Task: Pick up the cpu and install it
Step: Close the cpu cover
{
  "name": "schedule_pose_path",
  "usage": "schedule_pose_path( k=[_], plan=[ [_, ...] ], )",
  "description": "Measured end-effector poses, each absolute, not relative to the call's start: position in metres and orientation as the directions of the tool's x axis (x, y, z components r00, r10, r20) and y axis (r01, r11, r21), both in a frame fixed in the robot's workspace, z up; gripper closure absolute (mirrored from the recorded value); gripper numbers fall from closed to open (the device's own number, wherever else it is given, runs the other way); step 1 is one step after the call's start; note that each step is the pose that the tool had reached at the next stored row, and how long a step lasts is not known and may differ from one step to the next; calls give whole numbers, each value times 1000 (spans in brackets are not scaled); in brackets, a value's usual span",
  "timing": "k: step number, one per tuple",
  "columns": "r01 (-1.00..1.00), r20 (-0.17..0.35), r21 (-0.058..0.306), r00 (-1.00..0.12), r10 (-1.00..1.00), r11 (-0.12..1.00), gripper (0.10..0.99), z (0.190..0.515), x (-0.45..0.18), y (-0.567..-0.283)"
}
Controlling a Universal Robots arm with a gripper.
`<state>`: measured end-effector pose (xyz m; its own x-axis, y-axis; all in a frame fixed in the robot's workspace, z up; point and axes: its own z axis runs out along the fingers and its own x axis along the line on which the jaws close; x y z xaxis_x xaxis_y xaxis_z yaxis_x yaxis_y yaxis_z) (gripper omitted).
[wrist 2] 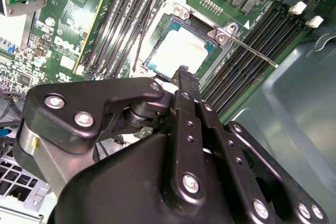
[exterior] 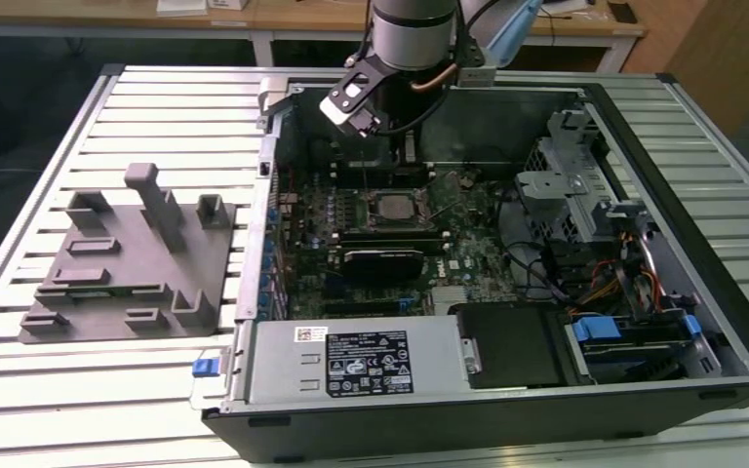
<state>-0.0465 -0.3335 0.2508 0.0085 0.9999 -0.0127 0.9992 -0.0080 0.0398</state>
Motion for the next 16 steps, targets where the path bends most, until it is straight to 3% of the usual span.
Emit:
schedule_pose_path(
  k=[16],
  plan=[
    [999,-13,40,8,1000,-8,980,261,-47,-333]
  ],
)
